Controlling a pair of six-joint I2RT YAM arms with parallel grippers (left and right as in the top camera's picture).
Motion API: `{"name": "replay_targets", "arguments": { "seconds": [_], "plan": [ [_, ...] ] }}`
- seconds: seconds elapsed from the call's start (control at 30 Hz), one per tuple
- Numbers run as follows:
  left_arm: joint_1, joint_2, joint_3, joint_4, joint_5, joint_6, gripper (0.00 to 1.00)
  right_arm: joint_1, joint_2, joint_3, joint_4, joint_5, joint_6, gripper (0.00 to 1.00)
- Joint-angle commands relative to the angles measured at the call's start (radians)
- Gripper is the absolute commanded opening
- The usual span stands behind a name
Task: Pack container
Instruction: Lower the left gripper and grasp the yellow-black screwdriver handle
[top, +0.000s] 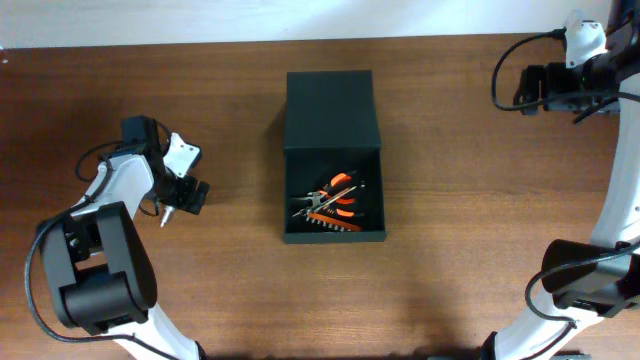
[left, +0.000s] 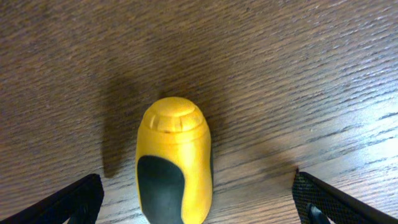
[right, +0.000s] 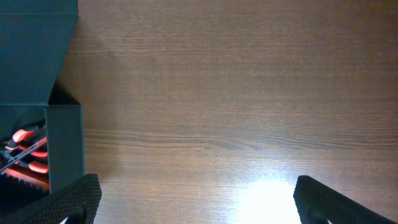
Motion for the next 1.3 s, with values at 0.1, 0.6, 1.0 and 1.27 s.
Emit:
{"name": "replay_targets", "arguments": {
  "seconds": [0.1, 0.6, 1.0, 1.27],
  "plan": [
    [-0.005, 0.098, -0.045, 0.002, -0.009, -0.023, 1.00, 0.001, 0.002, -0.003, -0.005, -0.001, 0.008, 0.99],
    [0.043, 0.098, -0.045, -0.073, -0.032, -0.077, 0.99, 0.001, 0.002, -0.003, -0.019, -0.001, 0.008, 0.99],
    [0.056, 0.098, -0.045, -0.072, -0.032, -0.077, 0.90, 0.001, 0.002, -0.003, -0.034, -0.002, 0.008, 0.99],
    [0.056, 0.098, -0.045, -0.071, -0.032, -0.077, 0.66, 0.001, 0.002, -0.003, -0.043, -0.002, 0.008, 0.99]
  ]
}}
